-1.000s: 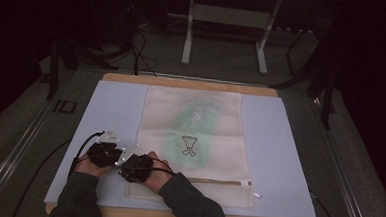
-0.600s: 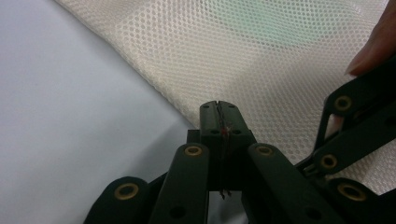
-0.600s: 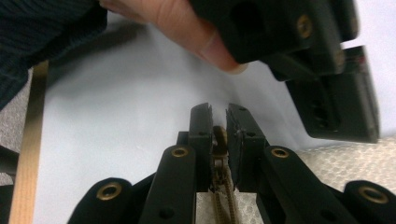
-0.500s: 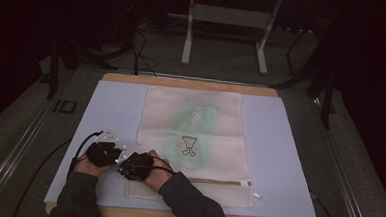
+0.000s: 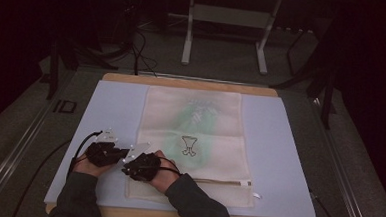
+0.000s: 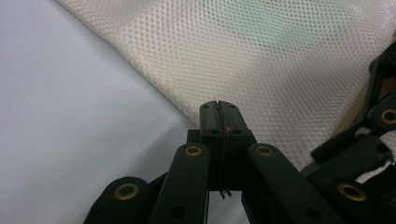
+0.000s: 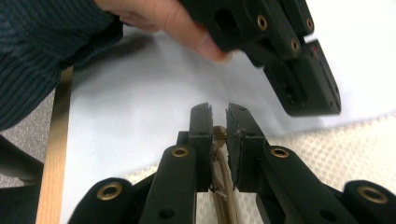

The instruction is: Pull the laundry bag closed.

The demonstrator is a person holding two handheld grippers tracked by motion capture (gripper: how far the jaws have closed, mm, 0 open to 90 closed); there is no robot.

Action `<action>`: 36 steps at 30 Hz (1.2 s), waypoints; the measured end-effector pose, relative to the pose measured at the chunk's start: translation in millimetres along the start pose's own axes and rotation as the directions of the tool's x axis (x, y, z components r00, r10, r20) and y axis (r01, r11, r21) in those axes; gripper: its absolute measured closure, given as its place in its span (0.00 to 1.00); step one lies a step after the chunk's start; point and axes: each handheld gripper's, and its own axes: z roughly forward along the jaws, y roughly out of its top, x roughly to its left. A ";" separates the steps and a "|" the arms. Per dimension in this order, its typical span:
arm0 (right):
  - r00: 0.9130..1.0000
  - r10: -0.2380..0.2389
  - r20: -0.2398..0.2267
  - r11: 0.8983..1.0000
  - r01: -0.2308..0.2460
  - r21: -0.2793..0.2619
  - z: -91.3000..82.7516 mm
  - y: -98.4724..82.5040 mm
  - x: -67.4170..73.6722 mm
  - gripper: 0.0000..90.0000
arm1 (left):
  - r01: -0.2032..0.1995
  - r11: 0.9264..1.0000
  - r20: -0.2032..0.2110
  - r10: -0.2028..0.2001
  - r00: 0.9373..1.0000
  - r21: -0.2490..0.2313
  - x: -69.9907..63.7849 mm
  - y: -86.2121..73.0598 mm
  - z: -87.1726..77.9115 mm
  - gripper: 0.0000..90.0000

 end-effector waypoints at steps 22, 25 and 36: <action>0.999 0.038 -0.039 0.997 -0.035 0.069 4.3 -18.5 -6.8 0.90 | -0.012 1.000 0.031 0.011 0.999 0.022 -1.7 -0.1 3.8 0.99; 0.999 0.021 -0.035 0.997 -0.019 0.069 4.3 -20.4 -5.9 0.91 | -0.022 0.999 0.043 0.020 0.999 0.033 -2.9 0.1 5.2 0.99; 0.999 0.021 -0.027 0.998 -0.019 0.059 4.4 -22.0 -4.5 0.91 | -0.053 0.996 0.075 0.048 0.996 0.078 -9.3 -0.1 10.5 0.99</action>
